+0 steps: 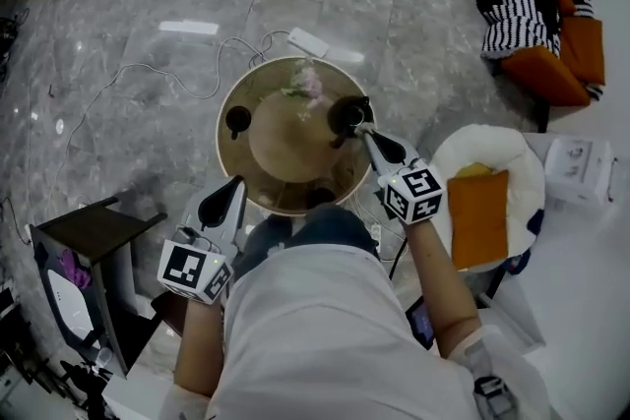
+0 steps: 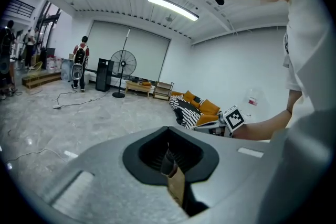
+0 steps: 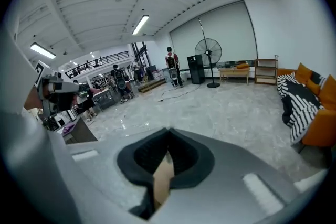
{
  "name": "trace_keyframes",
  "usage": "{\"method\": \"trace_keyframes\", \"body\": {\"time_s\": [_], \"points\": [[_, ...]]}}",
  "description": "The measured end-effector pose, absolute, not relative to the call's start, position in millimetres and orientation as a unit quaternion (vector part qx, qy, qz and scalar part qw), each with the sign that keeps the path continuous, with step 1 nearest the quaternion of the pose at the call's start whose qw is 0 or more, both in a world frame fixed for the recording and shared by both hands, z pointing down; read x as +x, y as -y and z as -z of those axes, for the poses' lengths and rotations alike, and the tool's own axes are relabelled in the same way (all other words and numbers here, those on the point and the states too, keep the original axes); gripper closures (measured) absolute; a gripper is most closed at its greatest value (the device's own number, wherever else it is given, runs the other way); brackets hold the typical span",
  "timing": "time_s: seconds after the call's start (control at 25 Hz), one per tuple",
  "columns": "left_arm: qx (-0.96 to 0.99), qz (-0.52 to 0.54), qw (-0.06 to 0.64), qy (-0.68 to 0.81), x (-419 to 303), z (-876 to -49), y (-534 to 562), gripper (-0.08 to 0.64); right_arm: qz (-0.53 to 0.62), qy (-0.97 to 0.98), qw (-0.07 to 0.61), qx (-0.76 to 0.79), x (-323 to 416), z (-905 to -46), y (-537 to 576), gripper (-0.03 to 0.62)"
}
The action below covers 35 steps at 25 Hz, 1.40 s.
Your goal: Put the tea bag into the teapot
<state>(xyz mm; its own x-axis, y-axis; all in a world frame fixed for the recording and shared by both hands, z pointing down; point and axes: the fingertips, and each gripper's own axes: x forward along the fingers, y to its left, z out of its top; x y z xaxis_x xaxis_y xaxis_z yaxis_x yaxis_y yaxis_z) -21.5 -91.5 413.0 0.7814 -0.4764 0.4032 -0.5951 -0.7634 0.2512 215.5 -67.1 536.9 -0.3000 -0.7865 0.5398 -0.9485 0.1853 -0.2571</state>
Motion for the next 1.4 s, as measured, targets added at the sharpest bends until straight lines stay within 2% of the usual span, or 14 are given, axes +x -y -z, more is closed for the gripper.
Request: {"method": "trace_keyframes", "body": {"time_s": [0.84,1.4], "points": [[0.857,-0.196,0.244,0.409,-1,-454,76,0.552,-0.352,0.766,0.285,0.456,262,-723,112,0.589],[0.833,-0.211,0.264,0.438,-6,-466,59,0.552,-0.360,0.753,0.356,0.419,259,-797,113,0.589]]}}
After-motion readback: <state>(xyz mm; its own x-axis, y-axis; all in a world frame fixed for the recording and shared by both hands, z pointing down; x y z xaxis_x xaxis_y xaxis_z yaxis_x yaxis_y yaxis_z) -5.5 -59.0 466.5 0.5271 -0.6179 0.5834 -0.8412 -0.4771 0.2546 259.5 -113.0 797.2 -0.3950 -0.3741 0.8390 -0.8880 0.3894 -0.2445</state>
